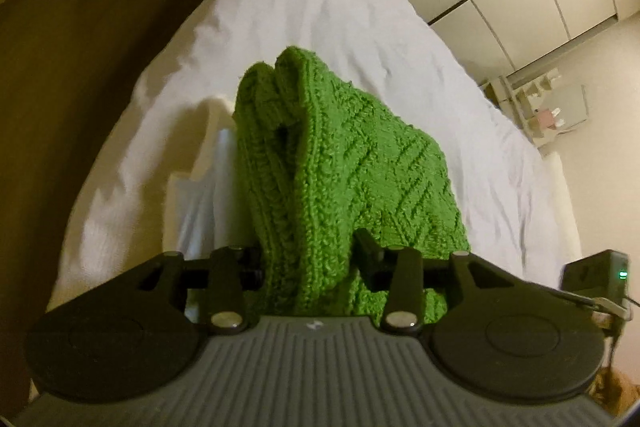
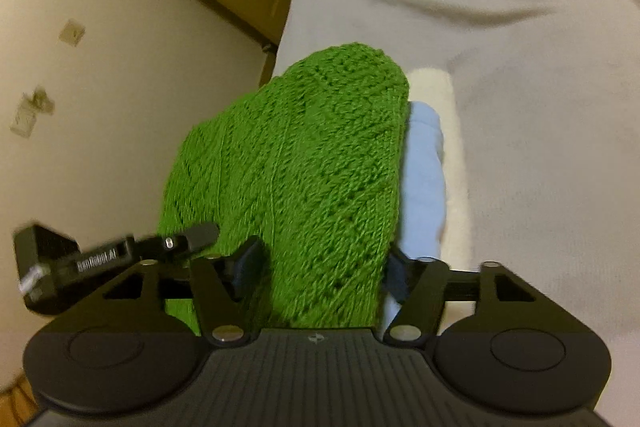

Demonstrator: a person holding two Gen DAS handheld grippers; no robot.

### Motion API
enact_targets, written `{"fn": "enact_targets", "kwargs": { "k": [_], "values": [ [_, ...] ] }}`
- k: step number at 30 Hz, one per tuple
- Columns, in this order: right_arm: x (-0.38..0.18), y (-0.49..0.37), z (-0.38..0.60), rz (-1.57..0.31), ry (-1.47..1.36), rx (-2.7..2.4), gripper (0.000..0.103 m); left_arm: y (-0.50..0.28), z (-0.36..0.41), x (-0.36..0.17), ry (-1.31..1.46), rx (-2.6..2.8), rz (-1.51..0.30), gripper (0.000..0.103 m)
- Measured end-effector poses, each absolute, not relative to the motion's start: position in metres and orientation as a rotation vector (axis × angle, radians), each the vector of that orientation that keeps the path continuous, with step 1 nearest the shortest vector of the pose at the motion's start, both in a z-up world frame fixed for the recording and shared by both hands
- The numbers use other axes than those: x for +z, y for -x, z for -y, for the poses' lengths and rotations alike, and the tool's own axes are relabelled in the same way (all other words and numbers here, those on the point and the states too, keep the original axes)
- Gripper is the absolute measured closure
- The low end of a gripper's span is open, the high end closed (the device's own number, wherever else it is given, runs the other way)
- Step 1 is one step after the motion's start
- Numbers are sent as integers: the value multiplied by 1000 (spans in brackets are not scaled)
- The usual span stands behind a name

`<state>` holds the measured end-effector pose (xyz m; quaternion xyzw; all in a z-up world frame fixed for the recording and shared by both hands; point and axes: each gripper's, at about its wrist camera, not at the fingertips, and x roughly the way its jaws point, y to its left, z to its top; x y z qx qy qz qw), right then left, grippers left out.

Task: Fold clothes
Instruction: 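Lift the folded vest with both grippers and carry it to the towel stack, then lower the vest onto the light-blue towel and open both grippers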

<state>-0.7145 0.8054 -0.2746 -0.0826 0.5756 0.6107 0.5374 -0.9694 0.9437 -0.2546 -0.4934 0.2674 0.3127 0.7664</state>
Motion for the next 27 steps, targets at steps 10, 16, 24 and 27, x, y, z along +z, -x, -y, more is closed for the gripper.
{"fn": "enact_targets", "kwargs": {
  "k": [10,16,24,27],
  "values": [
    [-233,777,-766,-1065,504,1589,68,992,-878,-164,889,825,-557,86],
    [-229,835,-750,-936,692,1722,76,974,-856,-198,821,828,-729,99],
    [-248,877,-753,-826,835,1773,74,985,-857,-229,805,873,-786,100],
    [-248,876,-755,-824,838,1766,74,983,-857,-226,806,876,-787,100]
  ]
}}
